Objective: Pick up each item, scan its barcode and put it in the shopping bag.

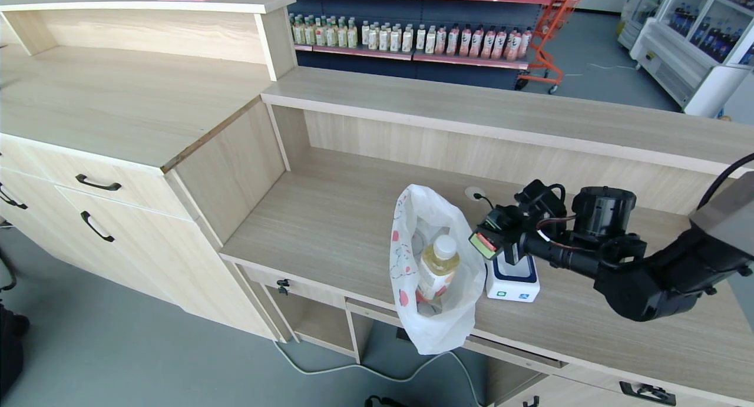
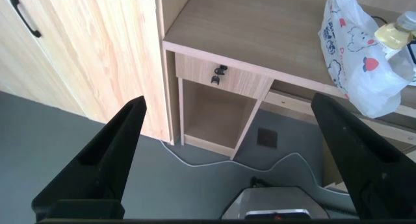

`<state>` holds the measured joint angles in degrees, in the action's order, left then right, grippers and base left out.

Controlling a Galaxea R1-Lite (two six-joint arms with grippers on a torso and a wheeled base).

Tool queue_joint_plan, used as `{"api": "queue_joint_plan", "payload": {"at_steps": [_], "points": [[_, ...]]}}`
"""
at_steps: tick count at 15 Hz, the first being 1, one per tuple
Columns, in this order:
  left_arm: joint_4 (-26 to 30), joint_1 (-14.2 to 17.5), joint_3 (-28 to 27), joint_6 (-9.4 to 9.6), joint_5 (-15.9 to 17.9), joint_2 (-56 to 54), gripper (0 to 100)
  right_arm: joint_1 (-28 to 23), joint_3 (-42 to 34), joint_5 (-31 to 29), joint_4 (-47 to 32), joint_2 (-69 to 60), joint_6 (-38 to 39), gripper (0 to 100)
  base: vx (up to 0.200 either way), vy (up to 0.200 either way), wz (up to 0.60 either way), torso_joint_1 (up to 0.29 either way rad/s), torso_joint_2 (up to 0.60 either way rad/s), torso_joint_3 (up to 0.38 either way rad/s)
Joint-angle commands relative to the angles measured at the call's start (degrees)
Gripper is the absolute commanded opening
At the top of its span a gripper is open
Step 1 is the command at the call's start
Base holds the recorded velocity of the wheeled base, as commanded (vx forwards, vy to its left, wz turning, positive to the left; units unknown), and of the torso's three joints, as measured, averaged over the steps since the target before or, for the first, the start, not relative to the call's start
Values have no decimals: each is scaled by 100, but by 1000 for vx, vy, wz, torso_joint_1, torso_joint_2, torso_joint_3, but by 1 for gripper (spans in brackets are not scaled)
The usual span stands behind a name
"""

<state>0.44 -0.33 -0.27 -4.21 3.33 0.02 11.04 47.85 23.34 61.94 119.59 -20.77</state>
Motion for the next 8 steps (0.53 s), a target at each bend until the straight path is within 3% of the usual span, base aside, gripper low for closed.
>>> {"api": "queue_joint_plan", "payload": {"at_steps": [1,8], "points": [[0,-2,0,-1,1,-2,100,-6,23,3,108,381,-50,0,0,0,0,0,0,0],[0,-2,0,-1,1,-2,100,135,752,21,354,1119,-58,0,0,0,0,0,0,0]]}}
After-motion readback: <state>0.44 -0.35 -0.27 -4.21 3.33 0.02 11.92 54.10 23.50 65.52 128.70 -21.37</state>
